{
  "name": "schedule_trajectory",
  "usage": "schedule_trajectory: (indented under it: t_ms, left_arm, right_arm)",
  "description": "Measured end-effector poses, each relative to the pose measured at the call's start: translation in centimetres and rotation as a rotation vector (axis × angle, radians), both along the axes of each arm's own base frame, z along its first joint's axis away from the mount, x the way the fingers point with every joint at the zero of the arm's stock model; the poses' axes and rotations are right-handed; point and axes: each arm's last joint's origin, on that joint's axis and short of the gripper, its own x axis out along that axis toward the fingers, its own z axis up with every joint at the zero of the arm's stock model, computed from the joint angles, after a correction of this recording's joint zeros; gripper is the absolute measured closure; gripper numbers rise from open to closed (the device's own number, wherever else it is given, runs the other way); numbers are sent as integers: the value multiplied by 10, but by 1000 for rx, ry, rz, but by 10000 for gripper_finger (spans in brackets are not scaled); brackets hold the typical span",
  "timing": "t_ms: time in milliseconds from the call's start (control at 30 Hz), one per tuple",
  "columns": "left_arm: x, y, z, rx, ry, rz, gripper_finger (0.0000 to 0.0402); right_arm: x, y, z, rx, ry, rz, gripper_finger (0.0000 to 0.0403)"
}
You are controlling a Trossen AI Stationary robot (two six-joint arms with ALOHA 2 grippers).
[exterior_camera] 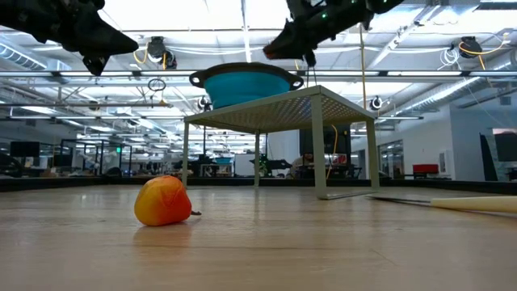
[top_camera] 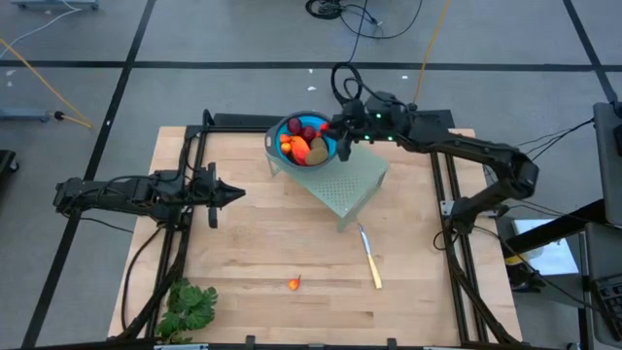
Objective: Pick & Place Fruit
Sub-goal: Put the pear into the blue strainer bowl on the shelf
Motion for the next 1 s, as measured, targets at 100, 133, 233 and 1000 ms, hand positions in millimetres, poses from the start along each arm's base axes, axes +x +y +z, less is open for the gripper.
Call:
schedule_trajectory:
  t_ms: [100,133,233,1000]
  left_arm:
    - [0,0,0,1,0,1,382]
    - [0,0,0,1,1,1,382]
    - [0,0,0,0,1,1,382]
    - [0,0,0,0,1,1,382]
  right_arm:
    - [6,-3,-10,14,28,1,318]
    - [8,-4,-12,16,36,0,318]
    - [11,-7,-18,-2,55,6,318]
    - [7,-11,-26,-39,146,16,318]
